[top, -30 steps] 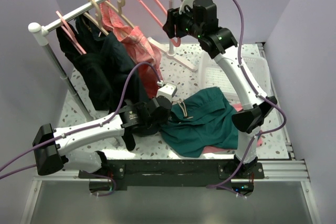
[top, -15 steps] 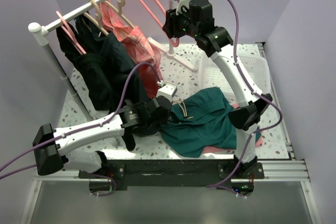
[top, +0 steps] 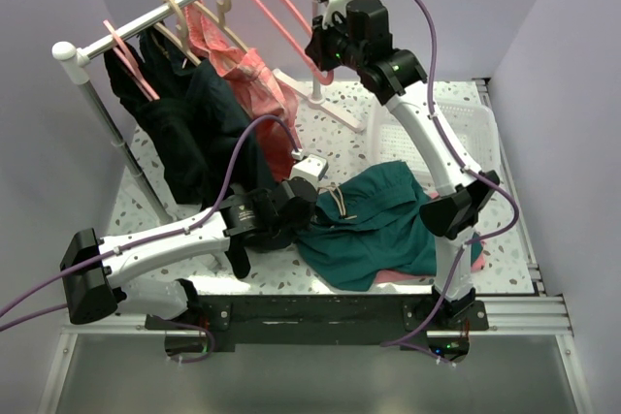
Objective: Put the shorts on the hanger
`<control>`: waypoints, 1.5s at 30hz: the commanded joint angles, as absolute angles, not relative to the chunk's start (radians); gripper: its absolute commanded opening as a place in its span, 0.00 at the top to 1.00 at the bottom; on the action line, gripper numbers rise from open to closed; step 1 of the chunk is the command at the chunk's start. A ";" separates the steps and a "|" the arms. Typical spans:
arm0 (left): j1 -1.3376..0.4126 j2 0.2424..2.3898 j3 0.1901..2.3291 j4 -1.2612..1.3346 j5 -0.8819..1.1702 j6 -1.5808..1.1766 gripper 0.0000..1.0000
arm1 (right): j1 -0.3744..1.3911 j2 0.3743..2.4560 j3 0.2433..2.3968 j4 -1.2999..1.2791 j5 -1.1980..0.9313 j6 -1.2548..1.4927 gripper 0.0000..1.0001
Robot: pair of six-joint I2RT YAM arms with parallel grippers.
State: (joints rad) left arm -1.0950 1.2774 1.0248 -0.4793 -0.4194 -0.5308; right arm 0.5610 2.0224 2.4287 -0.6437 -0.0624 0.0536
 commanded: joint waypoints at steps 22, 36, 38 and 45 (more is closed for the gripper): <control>-1.095 1.264 1.077 -0.471 -0.425 -0.511 1.00 | 0.566 1.819 2.226 -0.426 -0.022 0.077 1.00; -1.095 1.247 1.075 -0.482 -0.440 -0.514 1.00 | 0.565 1.619 1.981 -0.422 0.046 0.110 1.00; -1.097 1.236 1.060 -0.473 -0.443 -0.515 1.00 | 0.566 1.533 1.884 -0.425 0.081 0.136 1.00; -1.095 1.207 1.028 -0.479 -0.482 -0.522 1.00 | 0.565 1.163 1.586 -0.593 0.146 0.253 1.00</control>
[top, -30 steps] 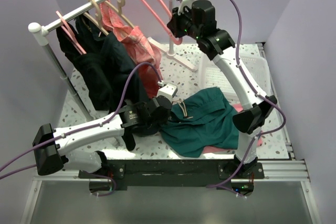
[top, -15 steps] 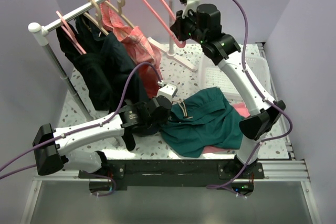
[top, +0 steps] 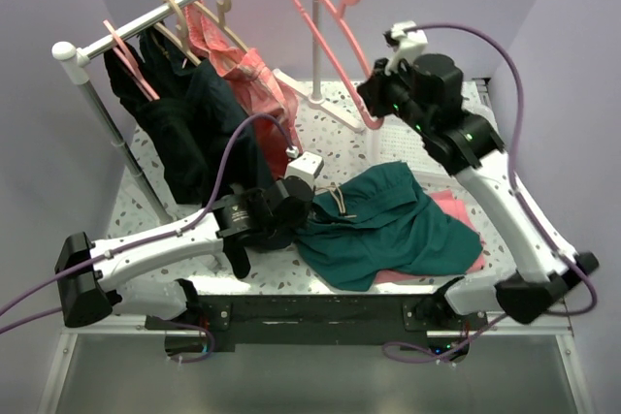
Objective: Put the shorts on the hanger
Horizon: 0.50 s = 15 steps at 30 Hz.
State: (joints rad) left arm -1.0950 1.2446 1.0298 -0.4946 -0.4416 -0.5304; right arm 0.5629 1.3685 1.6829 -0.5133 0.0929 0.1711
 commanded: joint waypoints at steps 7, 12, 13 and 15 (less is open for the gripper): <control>-1.095 1.193 0.965 -0.488 -0.519 -0.545 1.00 | 0.566 0.803 1.465 -1.097 0.068 0.356 1.00; -1.085 1.241 1.010 -0.506 -0.535 -0.561 1.00 | 0.565 0.683 1.531 -1.350 0.017 0.394 1.00; -1.083 1.261 1.037 -0.546 -0.544 -0.571 1.00 | 0.566 0.677 1.539 -1.415 0.003 0.396 1.00; -1.077 1.314 1.106 -0.566 -0.577 -0.571 1.00 | 0.566 0.658 1.545 -1.469 0.003 0.397 1.00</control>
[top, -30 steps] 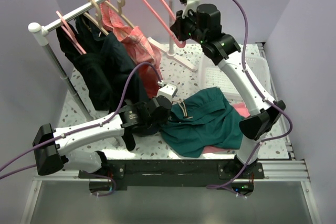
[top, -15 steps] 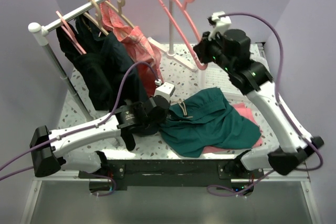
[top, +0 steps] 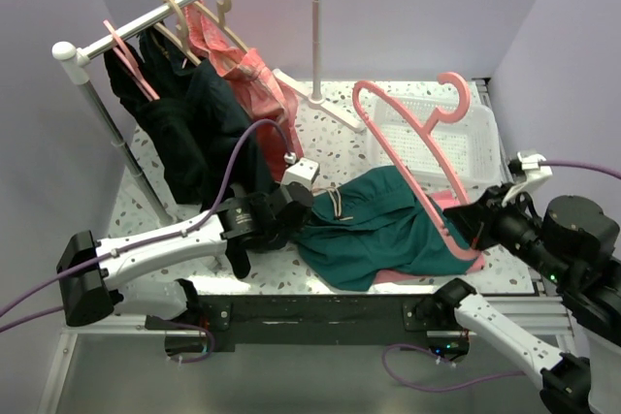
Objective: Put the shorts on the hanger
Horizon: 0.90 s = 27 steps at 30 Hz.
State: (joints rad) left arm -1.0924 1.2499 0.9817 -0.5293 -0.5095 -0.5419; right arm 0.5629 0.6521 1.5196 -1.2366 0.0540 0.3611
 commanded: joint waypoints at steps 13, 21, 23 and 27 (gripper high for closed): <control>-1.045 1.482 1.229 -0.600 -0.610 -0.566 1.00 | 0.568 0.581 1.473 -1.575 -0.218 0.391 1.00; -0.985 1.519 1.275 -0.617 -0.598 -0.561 1.00 | 0.566 0.581 1.391 -1.575 -0.264 0.354 1.00; -0.973 1.520 1.273 -0.606 -0.584 -0.555 1.00 | 0.566 0.571 1.358 -1.575 -0.259 0.348 1.00; -0.957 1.529 1.275 -0.603 -0.569 -0.551 1.00 | 0.566 0.551 1.322 -1.575 -0.259 0.339 1.00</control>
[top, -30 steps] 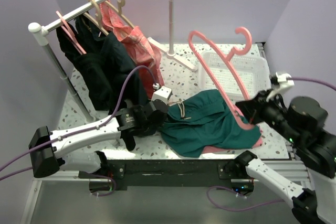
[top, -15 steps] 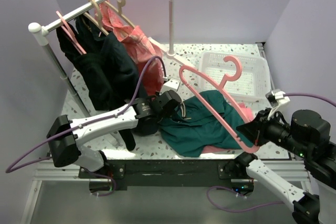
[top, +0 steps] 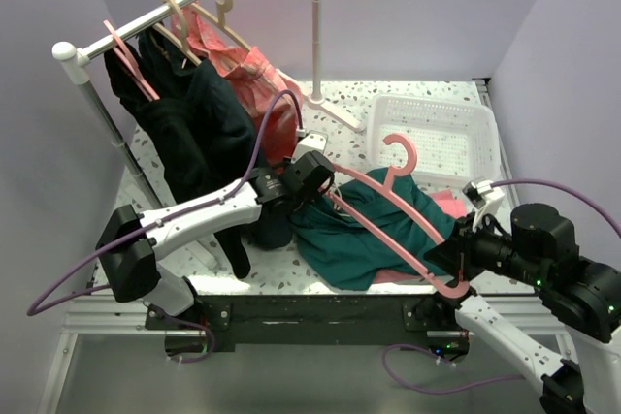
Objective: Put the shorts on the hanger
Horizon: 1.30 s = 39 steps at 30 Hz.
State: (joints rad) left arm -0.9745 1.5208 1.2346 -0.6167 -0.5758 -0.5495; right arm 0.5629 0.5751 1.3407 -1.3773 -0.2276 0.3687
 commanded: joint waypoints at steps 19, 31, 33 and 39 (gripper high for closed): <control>-0.936 1.555 1.287 -0.607 -0.534 -0.545 1.00 | 0.566 0.568 1.358 -1.575 -0.301 0.307 1.00; -0.927 1.537 1.307 -0.592 -0.508 -0.532 1.00 | 0.566 0.572 1.292 -1.574 -0.321 0.301 1.00; -0.927 1.529 1.305 -0.588 -0.496 -0.532 1.00 | 0.566 0.577 1.281 -1.574 -0.302 0.301 1.00; -0.927 1.471 1.255 -0.528 -0.396 -0.474 1.00 | 0.568 0.618 1.307 -1.546 -0.328 0.275 1.00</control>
